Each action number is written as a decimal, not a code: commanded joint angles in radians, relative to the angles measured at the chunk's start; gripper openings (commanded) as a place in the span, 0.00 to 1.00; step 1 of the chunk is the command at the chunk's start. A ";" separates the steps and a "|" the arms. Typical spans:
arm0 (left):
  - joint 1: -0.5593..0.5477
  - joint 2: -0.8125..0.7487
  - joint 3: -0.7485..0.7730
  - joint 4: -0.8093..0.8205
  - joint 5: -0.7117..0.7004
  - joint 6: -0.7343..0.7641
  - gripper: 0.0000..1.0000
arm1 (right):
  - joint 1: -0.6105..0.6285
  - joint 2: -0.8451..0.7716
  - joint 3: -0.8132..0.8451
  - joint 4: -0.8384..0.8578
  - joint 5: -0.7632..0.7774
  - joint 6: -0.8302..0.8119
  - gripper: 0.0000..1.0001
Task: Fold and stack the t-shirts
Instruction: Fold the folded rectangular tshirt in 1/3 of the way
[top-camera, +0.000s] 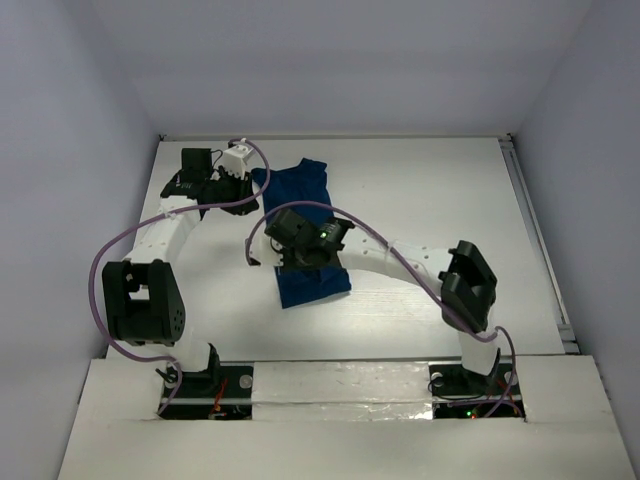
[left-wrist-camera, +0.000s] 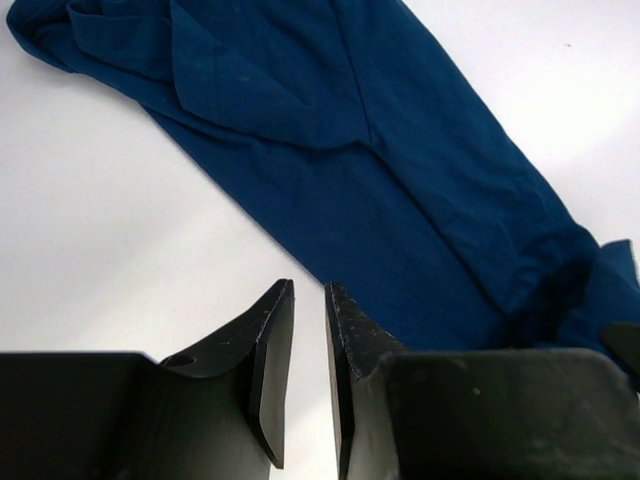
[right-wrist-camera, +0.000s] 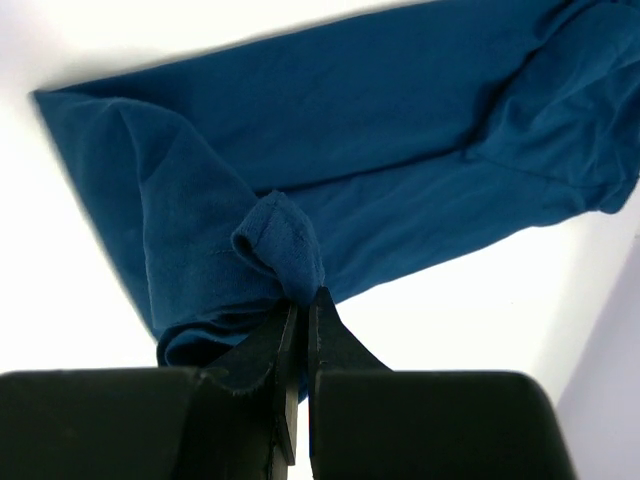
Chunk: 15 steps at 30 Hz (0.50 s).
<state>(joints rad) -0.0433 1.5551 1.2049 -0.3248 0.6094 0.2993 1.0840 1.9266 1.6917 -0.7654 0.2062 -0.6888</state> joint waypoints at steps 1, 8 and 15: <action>0.016 -0.053 0.002 0.026 0.027 0.017 0.16 | -0.033 0.057 0.085 0.046 0.004 -0.041 0.00; 0.034 -0.058 -0.008 0.033 0.026 0.021 0.15 | -0.085 0.153 0.197 0.046 0.032 -0.063 0.00; 0.045 -0.050 -0.022 0.052 0.043 0.020 0.14 | -0.131 0.229 0.319 0.031 0.030 -0.077 0.00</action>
<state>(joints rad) -0.0040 1.5459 1.2022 -0.3065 0.6189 0.3065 0.9691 2.1525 1.9270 -0.7547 0.2222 -0.7223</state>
